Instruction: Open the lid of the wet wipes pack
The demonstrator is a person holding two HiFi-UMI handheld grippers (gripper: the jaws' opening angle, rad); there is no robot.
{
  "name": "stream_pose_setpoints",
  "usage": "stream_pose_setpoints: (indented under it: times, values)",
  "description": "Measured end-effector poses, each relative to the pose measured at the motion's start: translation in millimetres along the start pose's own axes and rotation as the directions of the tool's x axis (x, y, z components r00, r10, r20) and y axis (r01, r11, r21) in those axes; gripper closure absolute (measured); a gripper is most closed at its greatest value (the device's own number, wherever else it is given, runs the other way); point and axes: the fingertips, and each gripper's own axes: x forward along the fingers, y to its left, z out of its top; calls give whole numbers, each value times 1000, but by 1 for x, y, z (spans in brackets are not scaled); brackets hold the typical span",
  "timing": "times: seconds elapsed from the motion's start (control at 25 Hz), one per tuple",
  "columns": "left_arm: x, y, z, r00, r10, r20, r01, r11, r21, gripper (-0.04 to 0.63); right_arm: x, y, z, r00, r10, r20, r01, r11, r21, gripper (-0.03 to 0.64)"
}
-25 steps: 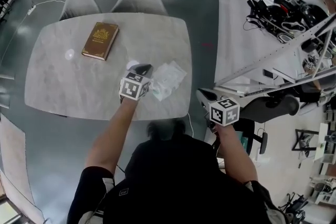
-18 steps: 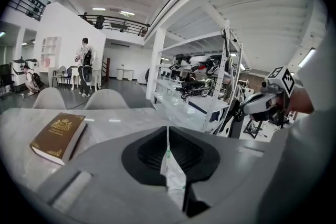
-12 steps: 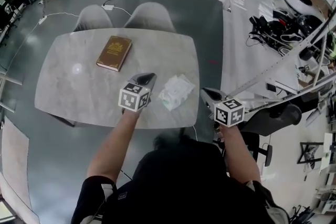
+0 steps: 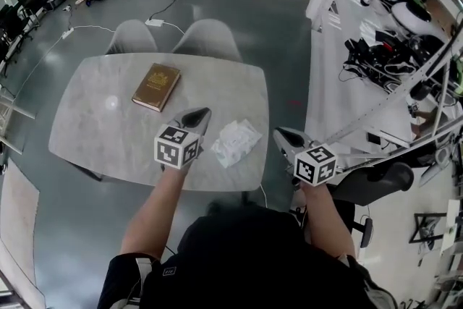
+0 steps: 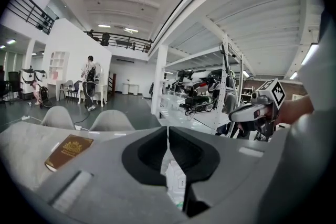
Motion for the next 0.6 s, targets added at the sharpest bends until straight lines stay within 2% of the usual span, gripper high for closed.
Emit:
stream_pose_setpoints:
  times: [0.12,0.28,0.6]
  values:
    - [-2,-6,16,999,37,24,-36,999,-4,575,-16,-12,23,998,12,55,-12,1000,10,615]
    - [-5,-11,28,997,68,32,-68,998,7,575,-24,-13,54,991,39,127,-32,998,-54,615]
    - [-9,-18,72,993,71,90,-73,997,30,575,-41,-12,112,961,92,261,-61,991,-123,616]
